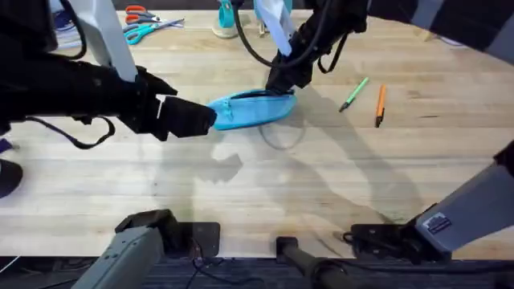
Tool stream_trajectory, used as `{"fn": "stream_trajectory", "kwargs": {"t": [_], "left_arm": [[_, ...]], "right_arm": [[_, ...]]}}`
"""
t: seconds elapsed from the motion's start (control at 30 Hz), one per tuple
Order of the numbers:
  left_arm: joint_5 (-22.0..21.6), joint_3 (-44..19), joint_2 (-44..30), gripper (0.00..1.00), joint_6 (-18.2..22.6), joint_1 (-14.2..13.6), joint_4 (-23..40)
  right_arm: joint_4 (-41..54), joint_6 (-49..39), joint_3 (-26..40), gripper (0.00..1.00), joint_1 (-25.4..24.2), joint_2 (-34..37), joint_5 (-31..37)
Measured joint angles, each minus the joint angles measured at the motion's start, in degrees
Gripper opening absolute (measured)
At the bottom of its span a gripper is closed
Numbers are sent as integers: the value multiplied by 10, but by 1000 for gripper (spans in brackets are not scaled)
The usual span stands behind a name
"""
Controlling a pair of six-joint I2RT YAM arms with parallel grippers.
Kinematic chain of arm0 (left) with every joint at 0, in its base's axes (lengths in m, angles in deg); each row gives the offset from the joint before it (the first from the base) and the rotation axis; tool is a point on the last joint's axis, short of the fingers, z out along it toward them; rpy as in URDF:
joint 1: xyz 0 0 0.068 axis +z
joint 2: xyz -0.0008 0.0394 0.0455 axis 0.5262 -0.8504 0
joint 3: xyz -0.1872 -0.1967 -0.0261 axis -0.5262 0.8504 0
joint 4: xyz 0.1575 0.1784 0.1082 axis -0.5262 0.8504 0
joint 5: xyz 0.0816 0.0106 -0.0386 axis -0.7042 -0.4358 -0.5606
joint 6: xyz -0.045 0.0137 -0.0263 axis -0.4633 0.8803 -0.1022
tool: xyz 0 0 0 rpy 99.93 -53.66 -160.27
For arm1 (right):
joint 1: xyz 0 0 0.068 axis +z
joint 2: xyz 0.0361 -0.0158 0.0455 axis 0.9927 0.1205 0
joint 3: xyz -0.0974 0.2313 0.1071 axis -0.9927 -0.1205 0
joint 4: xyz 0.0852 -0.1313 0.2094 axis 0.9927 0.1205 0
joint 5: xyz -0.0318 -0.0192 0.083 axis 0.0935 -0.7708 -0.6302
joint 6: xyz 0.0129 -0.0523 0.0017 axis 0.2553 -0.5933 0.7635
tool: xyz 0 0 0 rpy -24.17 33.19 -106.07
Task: Unzip the bag, pick up the pens from the table one at a time and place them inside, then zip the bag closed.
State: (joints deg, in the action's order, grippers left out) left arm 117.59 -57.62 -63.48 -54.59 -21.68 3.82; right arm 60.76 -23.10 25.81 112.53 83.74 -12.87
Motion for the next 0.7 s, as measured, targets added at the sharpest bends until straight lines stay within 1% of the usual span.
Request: {"fn": "stream_trajectory", "kwargs": {"t": [0.27,0.57,0.7], "left_arm": [[0,0,0,995,0,0,0],[0,0,0,995,0,0,0],[0,0,0,995,0,0,0]], "right_arm": [[-1,0,0,30,1,49,0],[-1,0,0,30,2,58,0],[-1,0,0,118,2,58,0]]}}
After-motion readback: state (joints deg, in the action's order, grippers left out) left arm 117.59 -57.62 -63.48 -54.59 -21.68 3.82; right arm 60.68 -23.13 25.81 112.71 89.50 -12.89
